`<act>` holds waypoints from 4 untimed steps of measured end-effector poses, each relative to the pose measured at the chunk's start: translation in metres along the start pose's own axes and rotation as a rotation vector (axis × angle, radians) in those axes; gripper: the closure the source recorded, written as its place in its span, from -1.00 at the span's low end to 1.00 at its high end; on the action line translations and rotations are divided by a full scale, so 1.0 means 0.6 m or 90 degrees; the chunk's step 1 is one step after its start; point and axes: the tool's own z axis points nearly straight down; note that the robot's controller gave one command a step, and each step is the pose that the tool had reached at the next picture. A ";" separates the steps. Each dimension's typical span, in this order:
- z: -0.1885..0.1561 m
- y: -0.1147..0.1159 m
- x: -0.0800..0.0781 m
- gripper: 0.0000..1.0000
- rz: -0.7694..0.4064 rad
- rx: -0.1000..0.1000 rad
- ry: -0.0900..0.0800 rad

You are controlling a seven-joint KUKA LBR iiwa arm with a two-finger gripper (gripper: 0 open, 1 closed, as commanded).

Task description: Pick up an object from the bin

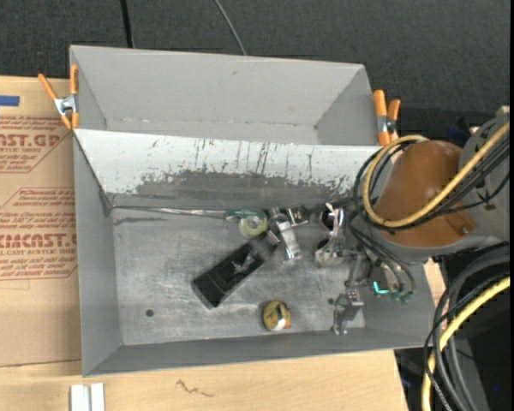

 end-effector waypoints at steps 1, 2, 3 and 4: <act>-0.006 0.000 -0.003 -1.00 -0.001 0.001 -0.005; 0.057 0.070 -0.020 -1.00 -0.017 0.001 -0.008; 0.102 0.126 -0.051 1.00 -0.197 0.001 -0.009; 0.104 0.125 -0.046 -1.00 -0.197 0.002 -0.005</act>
Offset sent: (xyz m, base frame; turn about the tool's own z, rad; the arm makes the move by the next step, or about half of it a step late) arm 0.0148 0.0638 -0.0538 -0.0440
